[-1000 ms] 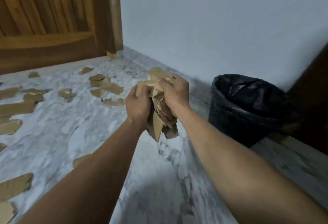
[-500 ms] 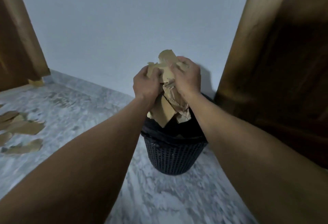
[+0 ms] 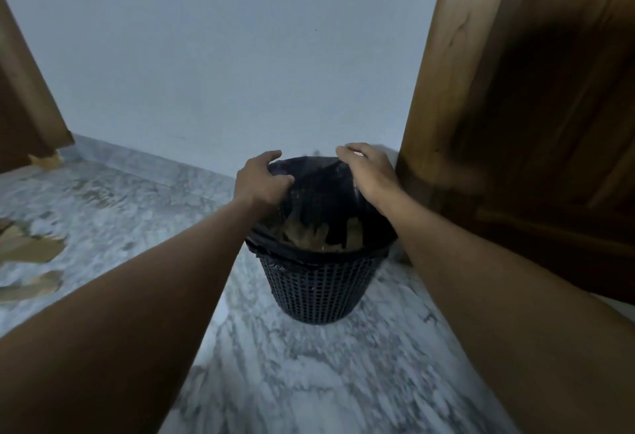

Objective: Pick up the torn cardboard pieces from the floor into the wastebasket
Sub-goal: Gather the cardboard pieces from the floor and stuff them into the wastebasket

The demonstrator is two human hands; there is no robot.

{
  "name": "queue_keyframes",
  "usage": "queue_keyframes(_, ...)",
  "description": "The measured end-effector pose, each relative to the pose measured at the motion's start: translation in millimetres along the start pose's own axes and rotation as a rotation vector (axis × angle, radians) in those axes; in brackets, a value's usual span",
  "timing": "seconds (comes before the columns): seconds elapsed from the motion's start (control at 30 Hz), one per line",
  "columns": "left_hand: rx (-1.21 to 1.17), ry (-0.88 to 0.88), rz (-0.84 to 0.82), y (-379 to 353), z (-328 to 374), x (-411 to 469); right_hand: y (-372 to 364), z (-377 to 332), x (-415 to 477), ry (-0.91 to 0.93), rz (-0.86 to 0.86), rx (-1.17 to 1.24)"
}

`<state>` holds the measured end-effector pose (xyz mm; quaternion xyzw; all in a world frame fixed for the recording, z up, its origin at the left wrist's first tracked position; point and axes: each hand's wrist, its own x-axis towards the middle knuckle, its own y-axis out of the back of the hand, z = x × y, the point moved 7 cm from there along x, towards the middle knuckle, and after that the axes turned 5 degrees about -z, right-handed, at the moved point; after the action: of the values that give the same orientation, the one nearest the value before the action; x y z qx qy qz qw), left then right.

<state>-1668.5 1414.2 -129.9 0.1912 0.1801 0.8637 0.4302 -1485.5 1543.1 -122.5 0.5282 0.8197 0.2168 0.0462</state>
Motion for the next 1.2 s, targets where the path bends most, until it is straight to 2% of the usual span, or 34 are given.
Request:
queue_keyframes(0.1,0.296,-0.04,0.008,5,-10,-12,14,2,-9,0.047,0.0,-0.138)
queue_keyframes(0.17,0.388,0.062,-0.04,5,-31,-16,23,9,-15,0.083,0.036,-0.276)
queue_keyframes(0.23,0.28,0.172,-0.072,5,-51,-22,32,27,-23,0.032,0.08,-0.437)
queue_keyframes(0.3,0.048,0.256,-0.071,4,-62,-31,42,55,-32,-0.137,0.105,-0.485)
queue_keyframes(0.37,-0.109,0.299,-0.051,3,-66,-33,45,81,-35,-0.329,0.067,-0.282)
queue_keyframes(0.47,-0.218,0.332,-0.031,7,-71,-32,35,95,-30,-0.423,-0.016,-0.049)
queue_keyframes(0.63,-0.243,0.358,0.022,45,-89,-36,-3,74,-17,-0.377,-0.037,0.003)
queue_keyframes(0.83,-0.186,0.398,0.14,129,-116,-41,-92,36,-4,-0.348,-0.155,0.193)
queue_keyframes(1.2,-0.132,0.454,0.291,250,-172,-52,-241,-26,3,-0.222,-0.242,0.237)
